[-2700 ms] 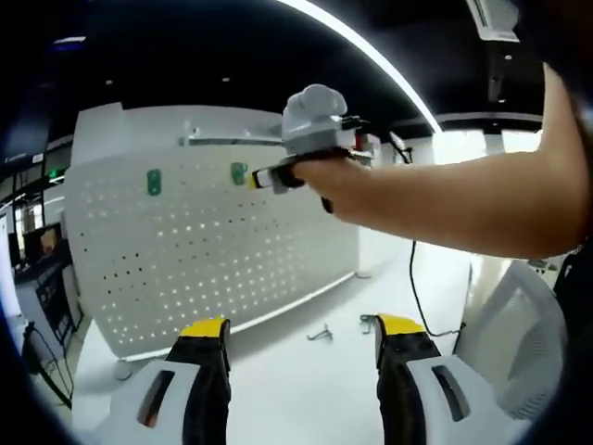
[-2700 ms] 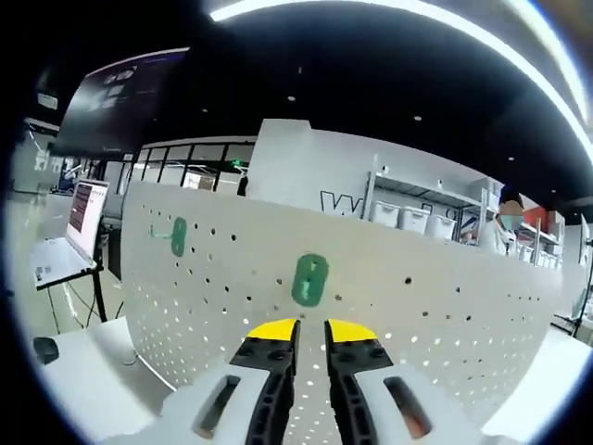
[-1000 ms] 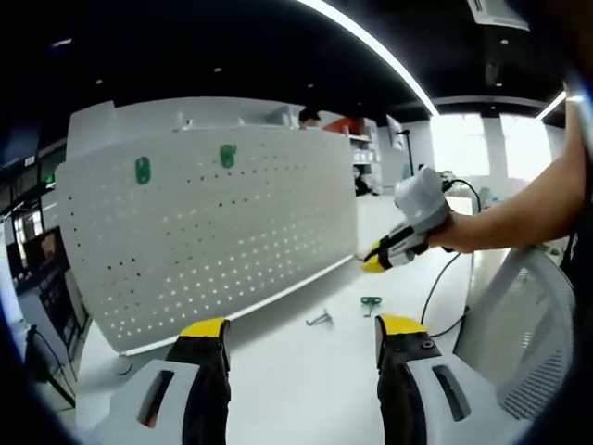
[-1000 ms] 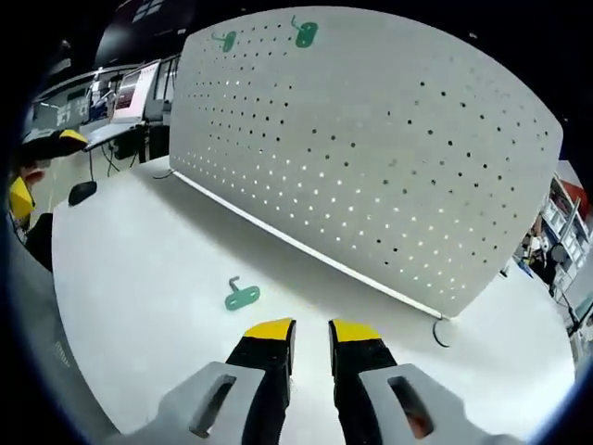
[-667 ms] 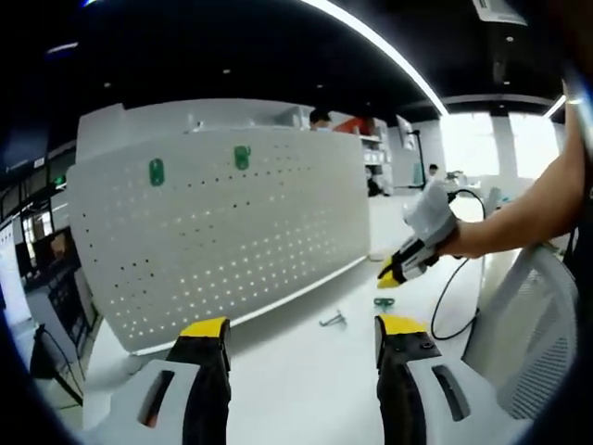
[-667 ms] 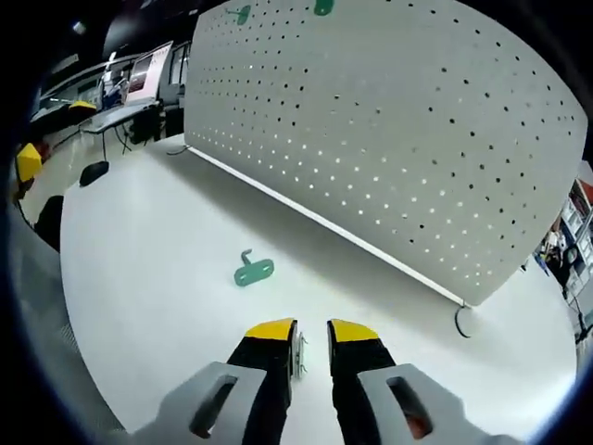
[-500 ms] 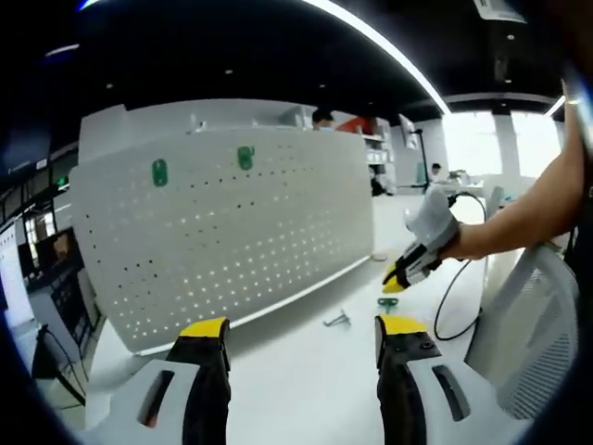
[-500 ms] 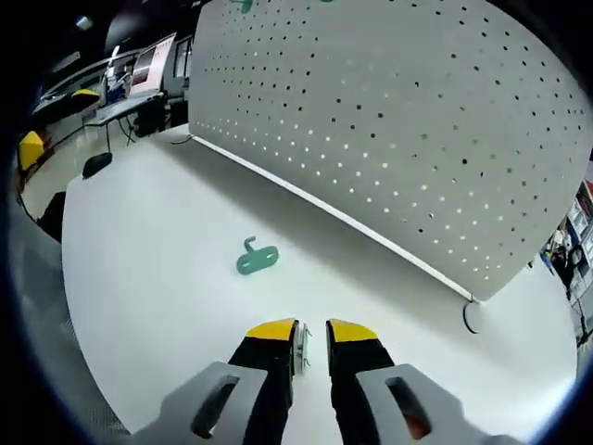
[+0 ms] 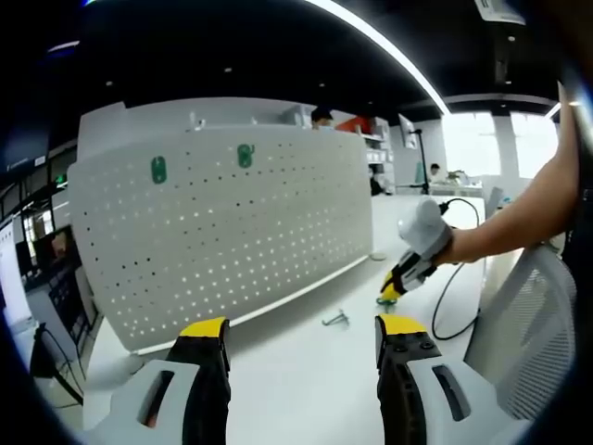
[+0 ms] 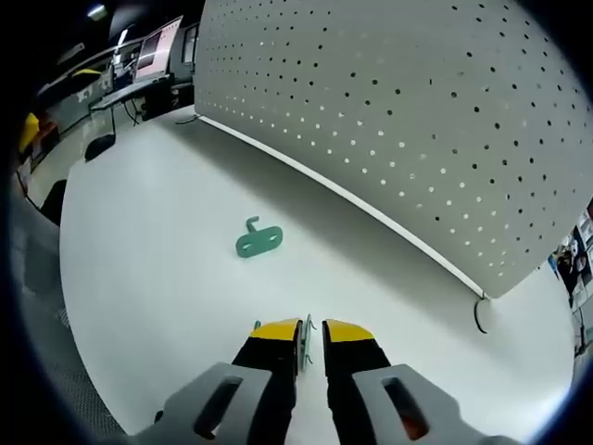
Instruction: Insert the hook assembly into the mounting plate slot until the hook locks in place.
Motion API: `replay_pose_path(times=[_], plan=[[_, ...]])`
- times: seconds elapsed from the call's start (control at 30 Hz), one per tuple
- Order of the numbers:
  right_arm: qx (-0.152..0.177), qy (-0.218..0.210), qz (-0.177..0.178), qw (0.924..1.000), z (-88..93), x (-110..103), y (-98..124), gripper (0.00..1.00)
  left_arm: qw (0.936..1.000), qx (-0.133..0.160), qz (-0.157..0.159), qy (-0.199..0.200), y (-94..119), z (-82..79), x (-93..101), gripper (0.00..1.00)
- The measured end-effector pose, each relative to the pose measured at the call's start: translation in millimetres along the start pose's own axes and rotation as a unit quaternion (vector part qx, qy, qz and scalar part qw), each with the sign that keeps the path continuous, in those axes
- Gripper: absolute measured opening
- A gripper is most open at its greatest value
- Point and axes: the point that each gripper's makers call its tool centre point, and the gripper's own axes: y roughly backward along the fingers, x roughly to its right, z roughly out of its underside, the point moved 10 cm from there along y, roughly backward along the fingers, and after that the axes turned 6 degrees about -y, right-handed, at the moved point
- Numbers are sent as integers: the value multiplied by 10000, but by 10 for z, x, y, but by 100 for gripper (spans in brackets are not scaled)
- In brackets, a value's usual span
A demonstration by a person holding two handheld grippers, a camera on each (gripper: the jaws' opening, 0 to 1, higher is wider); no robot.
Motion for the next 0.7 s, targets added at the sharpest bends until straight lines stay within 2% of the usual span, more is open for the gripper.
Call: replay_pose_path(times=[0.7], plan=[[-194, 248, -84, 9995, -18, -14, -100, 3, 10000, 41, -12, 12, 4, -9, -13, 65]])
